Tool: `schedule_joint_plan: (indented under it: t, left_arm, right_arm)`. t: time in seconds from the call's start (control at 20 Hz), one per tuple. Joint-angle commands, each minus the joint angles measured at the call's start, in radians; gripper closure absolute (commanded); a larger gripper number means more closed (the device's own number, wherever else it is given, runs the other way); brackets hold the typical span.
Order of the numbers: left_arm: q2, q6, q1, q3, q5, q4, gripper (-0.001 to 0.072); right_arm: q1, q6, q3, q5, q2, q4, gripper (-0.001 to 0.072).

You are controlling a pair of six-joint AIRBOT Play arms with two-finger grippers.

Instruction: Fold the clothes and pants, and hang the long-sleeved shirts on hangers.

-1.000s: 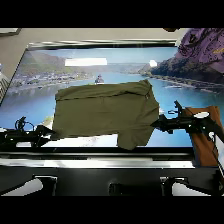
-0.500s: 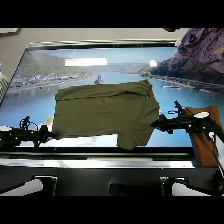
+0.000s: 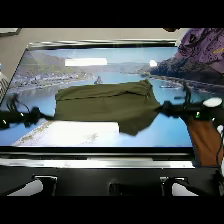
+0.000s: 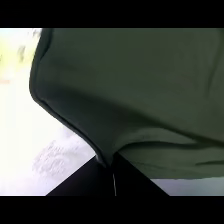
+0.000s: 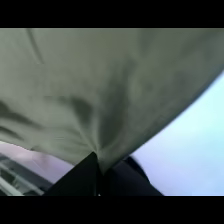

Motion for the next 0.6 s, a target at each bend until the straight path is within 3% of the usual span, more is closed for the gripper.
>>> schedule_joint_plan:
  t: [0.0, 0.15, 0.35, 0.55]
  left_arm:
    - [0.019, -0.069, -0.056, 0.348, 0.0, -0.003, 0.0698]
    - [0.03, -0.156, -0.074, 0.7, -0.001, 0.044, 0.0697]
    - [0.111, -0.306, -0.077, 1.086, -0.049, 0.275, 0.0697]
    - [0.34, -0.451, -0.077, 1.087, -0.066, 0.51, 0.0697]
  right_arm:
    - [0.084, 0.08, 0.328, -0.048, 0.016, -0.025, 0.0686]
    - [0.127, 0.192, 0.673, -0.064, 0.018, -0.09, 0.0686]
    - [0.129, 0.274, 1.035, -0.023, 0.079, -0.137, 0.0686]
    - [0.129, 0.317, 1.062, 0.003, 0.281, -0.203, 0.0686]
